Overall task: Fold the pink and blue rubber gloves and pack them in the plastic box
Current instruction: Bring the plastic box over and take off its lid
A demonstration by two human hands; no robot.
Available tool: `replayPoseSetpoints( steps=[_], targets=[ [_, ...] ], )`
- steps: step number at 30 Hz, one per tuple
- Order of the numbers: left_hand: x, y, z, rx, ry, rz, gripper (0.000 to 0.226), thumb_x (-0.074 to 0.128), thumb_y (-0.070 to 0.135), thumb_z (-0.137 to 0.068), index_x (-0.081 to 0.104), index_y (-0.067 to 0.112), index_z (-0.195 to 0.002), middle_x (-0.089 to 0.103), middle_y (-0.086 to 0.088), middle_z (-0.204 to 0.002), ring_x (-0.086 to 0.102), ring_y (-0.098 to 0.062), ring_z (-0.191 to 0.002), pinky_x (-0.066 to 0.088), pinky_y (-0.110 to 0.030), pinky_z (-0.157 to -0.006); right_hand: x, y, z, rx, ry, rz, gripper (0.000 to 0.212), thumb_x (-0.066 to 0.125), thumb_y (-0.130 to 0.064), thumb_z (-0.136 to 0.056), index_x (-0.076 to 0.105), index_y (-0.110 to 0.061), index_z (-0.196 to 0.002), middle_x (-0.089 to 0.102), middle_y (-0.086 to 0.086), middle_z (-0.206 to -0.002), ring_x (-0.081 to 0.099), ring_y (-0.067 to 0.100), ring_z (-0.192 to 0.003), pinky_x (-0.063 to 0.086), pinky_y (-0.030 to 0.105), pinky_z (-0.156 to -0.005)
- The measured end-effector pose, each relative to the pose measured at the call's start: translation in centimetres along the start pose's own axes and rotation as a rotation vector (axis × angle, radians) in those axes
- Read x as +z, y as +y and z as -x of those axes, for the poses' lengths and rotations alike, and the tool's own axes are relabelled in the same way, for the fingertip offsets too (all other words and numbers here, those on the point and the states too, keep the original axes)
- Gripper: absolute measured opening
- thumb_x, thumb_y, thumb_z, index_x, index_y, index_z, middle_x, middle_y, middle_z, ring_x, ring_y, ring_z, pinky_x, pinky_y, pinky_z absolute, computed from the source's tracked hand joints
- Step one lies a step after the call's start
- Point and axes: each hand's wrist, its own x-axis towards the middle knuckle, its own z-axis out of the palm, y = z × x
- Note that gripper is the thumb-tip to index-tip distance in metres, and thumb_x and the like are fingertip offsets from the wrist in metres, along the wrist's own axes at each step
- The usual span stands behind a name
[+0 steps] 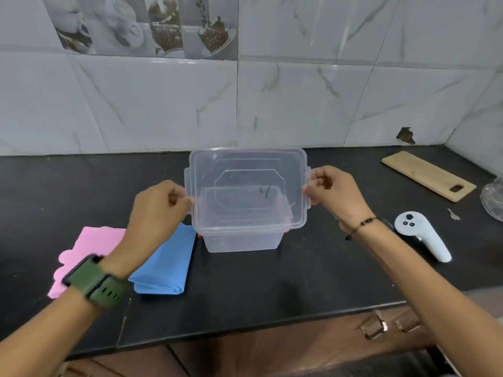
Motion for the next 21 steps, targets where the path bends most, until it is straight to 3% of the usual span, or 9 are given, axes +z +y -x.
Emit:
replayPoseSetpoints(
  steps=[3,6,7,9,11,14,16,19,21],
  targets=[
    [0.0,-1.9,4.8,0.149,0.071,0.085,0.012,0.062,0.014,-0.087,0.061,0.022,-0.077,0.066,0.011,-0.071,0.062,-0.007,-0.070,0.039,0.004,-0.062,-1.2,1.3,4.0,-0.223,0.010,0.204,0.018,0.067,-0.002,-0.079,0.061,-0.014,-0.091,0.062,0.001,-0.083,0.059,0.012,-0.073,0.052,0.016,-0.069],
    [1.1,-4.9,8.1,0.302,0.014,0.058,0.011,0.056,0.032,-0.091,0.057,0.028,-0.081,0.063,0.024,-0.079,0.056,0.000,-0.081,0.034,0.007,-0.071,-1.1,4.0,7.3,-0.500,0.000,0.357,0.012,0.065,0.004,-0.081,0.062,-0.003,-0.090,0.063,0.007,-0.087,0.061,0.022,-0.078,0.050,0.027,-0.070],
    [1.4,-5.8,8.8,0.375,-0.015,0.019,0.024,0.047,0.041,-0.094,0.059,0.023,-0.084,0.061,0.026,-0.080,0.054,-0.001,-0.081,0.033,0.008,-0.075,-1.1,5.1,7.9,-0.598,-0.027,0.410,0.009,0.060,0.005,-0.082,0.063,0.000,-0.087,0.063,0.010,-0.087,0.060,0.022,-0.078,0.049,0.028,-0.071],
    [1.9,-7.5,9.3,0.563,-0.066,-0.065,0.042,0.030,0.045,-0.099,0.059,0.014,-0.092,0.066,0.015,-0.086,0.054,-0.006,-0.082,0.030,0.007,-0.085,-1.2,7.3,8.9,-0.787,-0.104,0.579,0.019,0.048,0.000,-0.086,0.066,0.005,-0.085,0.066,0.017,-0.086,0.062,0.023,-0.081,0.049,0.025,-0.076],
    [2.4,-8.8,9.0,0.774,-0.064,-0.168,0.040,0.029,0.032,-0.102,0.058,0.006,-0.094,0.072,-0.010,-0.084,0.053,-0.011,-0.084,0.035,-0.003,-0.093,-1.4,9.4,9.4,-0.927,-0.200,0.746,0.041,0.033,-0.009,-0.095,0.069,0.007,-0.086,0.069,0.021,-0.088,0.068,0.029,-0.079,0.054,0.027,-0.074],
    [2.9,-9.7,8.0,1.037,-0.073,-0.377,0.025,0.034,0.014,-0.100,0.055,-0.001,-0.101,0.074,-0.020,-0.086,0.056,-0.020,-0.089,0.057,-0.027,-0.078,-1.4,11.3,9.4,-1.055,-0.311,0.900,0.048,0.026,-0.006,-0.098,0.071,0.007,-0.086,0.071,0.020,-0.088,0.071,0.031,-0.079,0.059,0.030,-0.056],
    [2.9,-9.6,7.5,1.156,-0.166,-0.492,0.011,0.046,0.005,-0.092,0.050,0.003,-0.103,0.074,-0.018,-0.089,0.066,-0.025,-0.084,0.060,-0.030,-0.064,-1.3,12.0,9.1,-1.149,-0.359,0.958,0.045,0.029,-0.003,-0.097,0.072,0.005,-0.085,0.072,0.018,-0.087,0.071,0.030,-0.080,0.058,0.029,-0.052],
    [3.3,-9.6,6.6,1.269,-0.335,-0.644,0.037,0.071,-0.008,-0.070,0.047,0.007,-0.094,0.071,-0.016,-0.083,0.068,-0.028,-0.070,0.058,-0.031,-0.053,-1.1,12.8,8.3,-1.248,-0.405,0.997,0.047,0.027,0.000,-0.098,0.072,0.006,-0.087,0.073,0.018,-0.087,0.071,0.030,-0.077,0.058,0.030,-0.051],
    [3.9,-9.3,6.1,1.279,-0.392,-0.735,0.040,0.076,-0.010,-0.061,0.051,0.006,-0.087,0.068,-0.014,-0.076,0.065,-0.027,-0.062,0.054,-0.031,-0.046,-0.9,13.2,7.9,-1.263,-0.419,1.024,0.040,0.032,0.003,-0.095,0.072,0.007,-0.088,0.073,0.018,-0.087,0.072,0.030,-0.077,0.057,0.031,-0.049]
  ],
)
